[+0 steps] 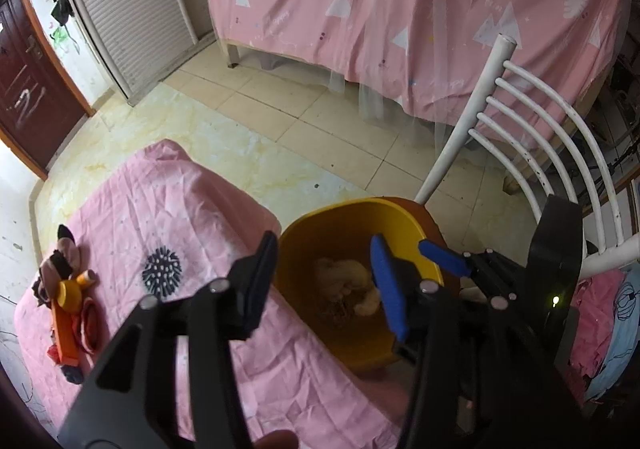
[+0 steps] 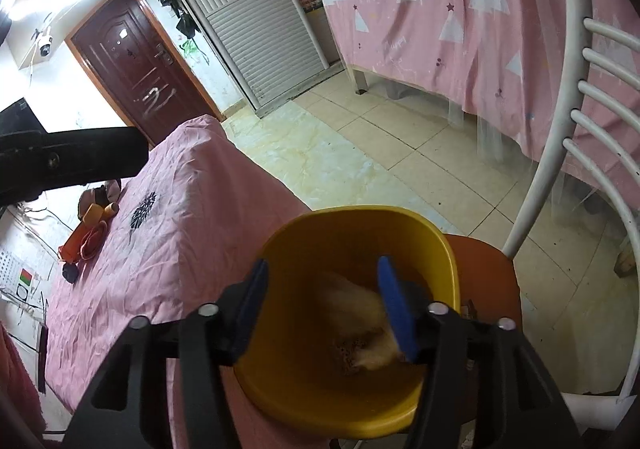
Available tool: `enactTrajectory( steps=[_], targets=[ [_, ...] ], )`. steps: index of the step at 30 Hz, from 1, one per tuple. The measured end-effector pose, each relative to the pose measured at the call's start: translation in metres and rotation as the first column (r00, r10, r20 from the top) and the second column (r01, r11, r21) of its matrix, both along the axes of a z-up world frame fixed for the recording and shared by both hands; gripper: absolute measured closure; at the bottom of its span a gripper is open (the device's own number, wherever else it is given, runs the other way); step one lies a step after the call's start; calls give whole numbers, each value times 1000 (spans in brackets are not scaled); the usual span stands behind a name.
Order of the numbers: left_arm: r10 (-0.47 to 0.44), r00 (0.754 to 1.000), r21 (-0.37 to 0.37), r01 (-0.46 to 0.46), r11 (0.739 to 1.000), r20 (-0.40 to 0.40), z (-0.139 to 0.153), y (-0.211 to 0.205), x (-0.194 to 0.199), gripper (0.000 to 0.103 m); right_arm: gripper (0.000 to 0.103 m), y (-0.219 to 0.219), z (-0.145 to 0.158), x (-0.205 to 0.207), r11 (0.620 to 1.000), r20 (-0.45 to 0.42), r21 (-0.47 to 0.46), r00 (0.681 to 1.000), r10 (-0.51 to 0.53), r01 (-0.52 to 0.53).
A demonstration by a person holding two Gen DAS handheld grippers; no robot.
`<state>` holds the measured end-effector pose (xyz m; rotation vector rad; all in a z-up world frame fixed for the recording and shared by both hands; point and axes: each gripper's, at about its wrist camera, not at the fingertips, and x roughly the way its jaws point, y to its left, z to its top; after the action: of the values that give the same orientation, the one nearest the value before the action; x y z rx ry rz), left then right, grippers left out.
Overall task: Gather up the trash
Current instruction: 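Carry both items to the yellow bin and open both tools to drop them, then move both open tools back toward the remaining items on the bed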
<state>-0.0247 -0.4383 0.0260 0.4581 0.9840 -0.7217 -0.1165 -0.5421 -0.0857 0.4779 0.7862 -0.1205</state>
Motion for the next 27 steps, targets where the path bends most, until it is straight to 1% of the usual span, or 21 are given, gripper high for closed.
enactTrajectory(
  steps=[5, 11, 18, 27],
  targets=[
    [0, 1000, -2, 0, 1000, 10, 5, 10, -1, 57, 46, 5, 5, 0, 1000, 8, -8, 1000, 0, 0],
    [41, 999, -14, -41, 999, 19, 13, 34, 7, 57, 45, 17, 17, 8, 1000, 23, -24, 1000, 16, -15],
    [115, 993, -40, -114, 993, 37, 28, 76, 24, 57, 45, 46, 36, 25, 996, 41, -56, 997, 65, -62],
    [202, 978, -78, -198, 977, 53, 44, 136, 48, 57, 45, 100, 57, 54, 982, 39, -113, 987, 155, -149]
  ],
)
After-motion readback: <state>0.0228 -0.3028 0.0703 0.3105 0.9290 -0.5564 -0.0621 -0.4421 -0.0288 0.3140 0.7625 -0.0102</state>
